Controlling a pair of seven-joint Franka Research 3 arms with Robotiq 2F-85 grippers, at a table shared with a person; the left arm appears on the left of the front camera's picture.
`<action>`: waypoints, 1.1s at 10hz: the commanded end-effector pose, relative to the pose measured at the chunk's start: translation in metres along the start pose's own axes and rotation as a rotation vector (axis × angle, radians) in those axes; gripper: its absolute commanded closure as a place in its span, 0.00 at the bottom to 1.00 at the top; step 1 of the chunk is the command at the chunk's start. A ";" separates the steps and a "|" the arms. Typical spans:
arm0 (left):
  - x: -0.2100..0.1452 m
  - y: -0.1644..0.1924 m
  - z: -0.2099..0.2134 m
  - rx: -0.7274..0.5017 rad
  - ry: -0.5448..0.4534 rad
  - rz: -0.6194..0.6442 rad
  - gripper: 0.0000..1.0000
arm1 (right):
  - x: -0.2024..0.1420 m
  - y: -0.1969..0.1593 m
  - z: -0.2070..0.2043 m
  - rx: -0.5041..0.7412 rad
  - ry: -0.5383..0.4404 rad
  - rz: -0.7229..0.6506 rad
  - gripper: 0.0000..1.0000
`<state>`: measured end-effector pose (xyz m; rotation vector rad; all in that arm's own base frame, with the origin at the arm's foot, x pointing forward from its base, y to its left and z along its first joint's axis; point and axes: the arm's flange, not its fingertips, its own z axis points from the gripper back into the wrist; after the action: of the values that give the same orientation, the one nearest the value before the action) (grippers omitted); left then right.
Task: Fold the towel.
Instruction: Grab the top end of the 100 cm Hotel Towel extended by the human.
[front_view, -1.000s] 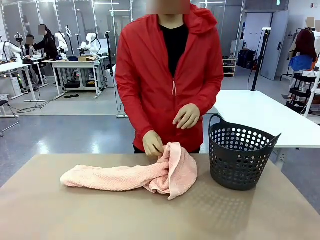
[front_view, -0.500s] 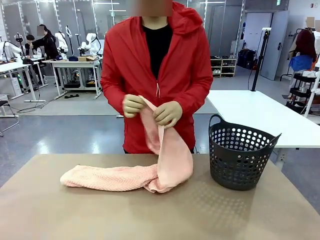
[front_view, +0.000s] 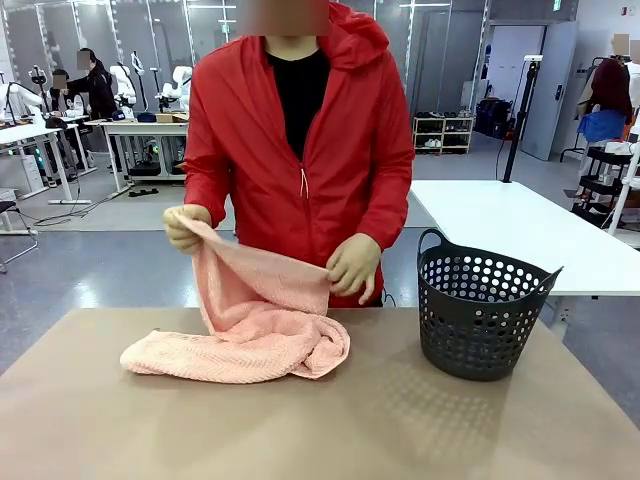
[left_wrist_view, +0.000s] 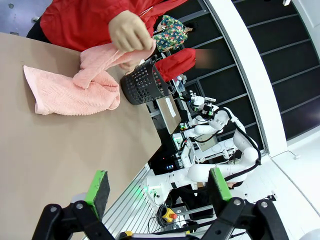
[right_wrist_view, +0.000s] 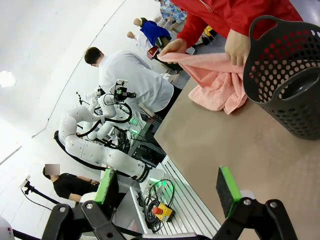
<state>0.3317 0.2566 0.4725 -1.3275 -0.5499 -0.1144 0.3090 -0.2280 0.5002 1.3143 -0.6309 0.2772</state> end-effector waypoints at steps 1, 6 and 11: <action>-0.001 0.000 0.001 -0.021 -0.001 -0.012 0.00 | 0.001 -0.001 0.000 0.012 -0.010 0.021 0.00; -0.001 0.000 0.001 -0.021 -0.001 -0.012 0.00 | 0.001 -0.001 0.000 0.012 -0.010 0.021 0.00; -0.001 0.000 0.001 -0.021 -0.001 -0.012 0.00 | 0.001 -0.001 0.000 0.012 -0.010 0.021 0.00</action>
<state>0.3317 0.2566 0.4725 -1.3275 -0.5499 -0.1144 0.3090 -0.2280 0.5002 1.3142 -0.6311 0.2774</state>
